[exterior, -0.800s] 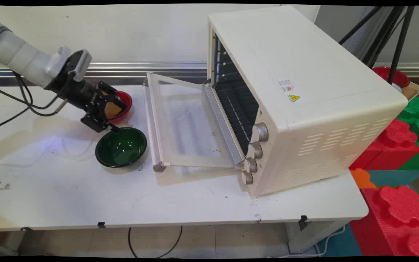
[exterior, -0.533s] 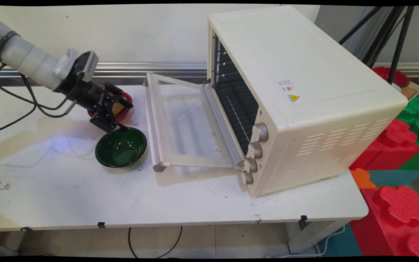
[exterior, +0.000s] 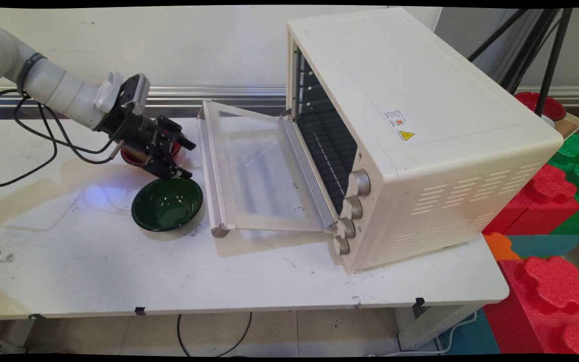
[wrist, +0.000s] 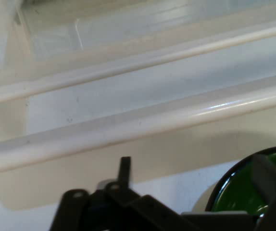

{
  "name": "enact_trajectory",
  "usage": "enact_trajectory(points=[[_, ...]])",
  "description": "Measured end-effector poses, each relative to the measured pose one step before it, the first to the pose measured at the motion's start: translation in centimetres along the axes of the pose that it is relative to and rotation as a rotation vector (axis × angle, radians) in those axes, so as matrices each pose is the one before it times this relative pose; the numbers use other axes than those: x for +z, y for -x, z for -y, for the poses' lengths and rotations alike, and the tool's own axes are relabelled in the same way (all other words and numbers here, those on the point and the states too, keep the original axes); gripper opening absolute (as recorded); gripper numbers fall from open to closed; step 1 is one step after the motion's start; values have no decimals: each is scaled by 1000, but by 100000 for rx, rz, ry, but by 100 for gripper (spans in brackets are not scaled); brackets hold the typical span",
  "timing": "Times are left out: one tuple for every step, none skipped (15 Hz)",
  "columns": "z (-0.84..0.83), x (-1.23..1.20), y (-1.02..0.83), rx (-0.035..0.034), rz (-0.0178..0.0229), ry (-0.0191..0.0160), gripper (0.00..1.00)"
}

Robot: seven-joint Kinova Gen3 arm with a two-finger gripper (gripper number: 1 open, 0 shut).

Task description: Close the oven

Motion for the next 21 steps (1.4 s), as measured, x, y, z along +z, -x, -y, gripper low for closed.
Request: enact_trajectory(points=[[41,217,103,299,-29,-101,0],[28,213,65,485,-137,44,0],[43,195,36,618,-241,-11,0],[39,173,16,614,-272,4,0],[48,174,-23,604,-504,-25,0],[51,142,-32,305,-628,50,0],[56,180,-55,151,-1016,179,0],[47,127,-51,-20,-919,233,0],[27,113,-50,-106,-994,386,0],[17,109,-69,-235,-1450,535,0],[-9,30,-62,-295,-1307,397,0],[11,66,-142,-213,-1576,568,0],[-28,8,-162,-227,-1920,560,0],[-5,57,-229,-54,-1754,607,0],[-14,41,-285,-32,-1979,570,0],[8,73,-254,44,-1420,484,0],[-28,27,-397,-39,-2321,566,0],[-87,-64,-217,-101,-1543,268,0],[-36,65,-490,-36,-2444,487,0],[-128,1,-579,-118,-2925,386,0],[54,417,-834,343,-2818,819,0]])
